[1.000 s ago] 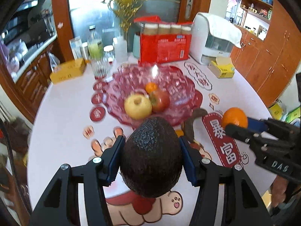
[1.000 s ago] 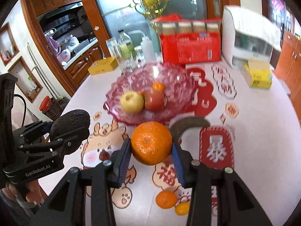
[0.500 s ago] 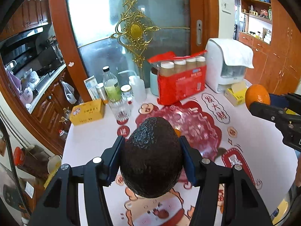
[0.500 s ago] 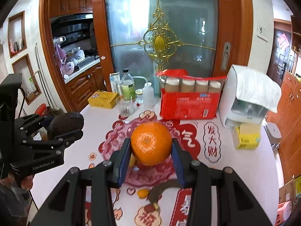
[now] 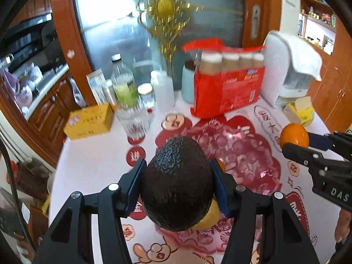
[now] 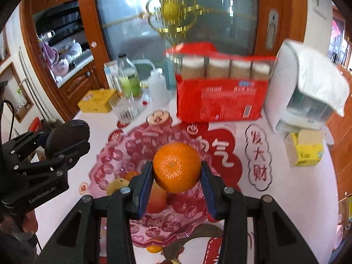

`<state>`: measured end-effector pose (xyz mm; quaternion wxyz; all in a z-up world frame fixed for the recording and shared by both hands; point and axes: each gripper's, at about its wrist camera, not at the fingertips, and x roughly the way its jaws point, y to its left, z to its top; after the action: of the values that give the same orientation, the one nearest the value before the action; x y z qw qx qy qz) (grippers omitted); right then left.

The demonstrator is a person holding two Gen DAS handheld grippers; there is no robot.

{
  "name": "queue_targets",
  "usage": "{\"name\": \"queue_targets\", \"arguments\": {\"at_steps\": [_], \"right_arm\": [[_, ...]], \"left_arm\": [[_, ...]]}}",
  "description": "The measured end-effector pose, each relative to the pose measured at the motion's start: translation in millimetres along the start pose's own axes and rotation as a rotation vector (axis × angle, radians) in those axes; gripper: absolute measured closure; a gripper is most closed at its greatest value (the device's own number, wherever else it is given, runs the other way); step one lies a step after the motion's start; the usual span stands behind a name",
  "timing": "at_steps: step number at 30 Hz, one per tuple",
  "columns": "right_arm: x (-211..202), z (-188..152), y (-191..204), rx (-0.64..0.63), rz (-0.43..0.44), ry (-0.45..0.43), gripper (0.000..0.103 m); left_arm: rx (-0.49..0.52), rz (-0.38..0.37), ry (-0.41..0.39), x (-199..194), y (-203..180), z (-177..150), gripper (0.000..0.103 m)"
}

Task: Organize fruits
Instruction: 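Carry the avocado in the left gripper and orange in the right gripper over the bowl, then open both grippers to drop the avocado and orange into the bowl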

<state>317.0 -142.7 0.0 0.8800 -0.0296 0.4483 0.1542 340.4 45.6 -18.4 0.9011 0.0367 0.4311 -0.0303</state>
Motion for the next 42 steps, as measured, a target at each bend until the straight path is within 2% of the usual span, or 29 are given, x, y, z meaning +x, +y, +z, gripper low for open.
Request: {"name": "queue_targets", "arguments": {"at_steps": [6,12,20,35,37,38,39,41,42], "right_arm": [[53,-17,-7,0.002,0.022,0.094,0.061],[85,-29,-5,-0.015,0.025,0.142,0.061],[118,-38,-7,0.000,0.032,0.197,0.060],[132,-45,-7,0.007,0.021,0.230,0.058],[133,-46,-9,0.020,0.027,0.231,0.058],[133,-46,-10,0.029,0.031,0.231,0.058],[133,-45,-11,0.037,0.037,0.229,0.058],[131,-45,-13,0.048,0.048,0.217,0.058],[129,-45,-13,0.049,0.055,0.208,0.058]], "left_arm": [[-0.012,0.006,0.081,56,-2,-14,0.047],[0.001,0.009,0.114,85,-7,-19,0.047],[0.014,0.008,0.135,104,-13,-27,0.047],[0.008,0.035,0.152,117,-14,-27,0.046],[0.008,0.025,0.155,117,-15,-27,0.043],[0.009,0.018,0.155,117,-16,-27,0.037],[0.016,0.022,0.148,115,-19,-27,0.026],[0.035,0.040,0.127,111,-24,-26,0.014],[0.046,0.055,0.109,107,-26,-26,0.013]]}}
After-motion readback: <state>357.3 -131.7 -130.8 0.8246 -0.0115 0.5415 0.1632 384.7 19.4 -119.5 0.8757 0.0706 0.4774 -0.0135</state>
